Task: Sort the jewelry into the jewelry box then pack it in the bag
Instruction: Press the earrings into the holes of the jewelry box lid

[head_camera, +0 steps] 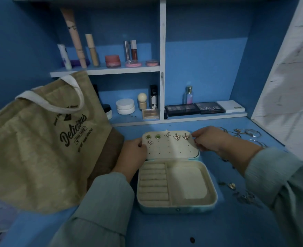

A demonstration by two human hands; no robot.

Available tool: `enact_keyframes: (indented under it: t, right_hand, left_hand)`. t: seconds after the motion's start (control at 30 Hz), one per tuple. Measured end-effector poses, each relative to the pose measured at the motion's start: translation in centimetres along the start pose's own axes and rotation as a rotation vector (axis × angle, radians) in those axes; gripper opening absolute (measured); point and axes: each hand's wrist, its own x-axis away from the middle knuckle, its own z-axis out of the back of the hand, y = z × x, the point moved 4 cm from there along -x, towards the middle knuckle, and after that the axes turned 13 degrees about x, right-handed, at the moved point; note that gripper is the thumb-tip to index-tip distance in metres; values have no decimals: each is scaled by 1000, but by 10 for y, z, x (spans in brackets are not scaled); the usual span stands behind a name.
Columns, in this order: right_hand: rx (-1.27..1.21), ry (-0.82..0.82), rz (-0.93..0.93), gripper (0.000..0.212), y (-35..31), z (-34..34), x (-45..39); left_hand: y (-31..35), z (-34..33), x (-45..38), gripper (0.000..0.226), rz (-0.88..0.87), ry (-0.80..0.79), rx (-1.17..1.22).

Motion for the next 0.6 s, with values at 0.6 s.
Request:
enact_keyframes:
  t: [0.6]
  right_hand:
    - [383, -200, 186, 17, 25, 37, 65]
  left_hand:
    - [64, -26, 48, 45, -98, -335, -608]
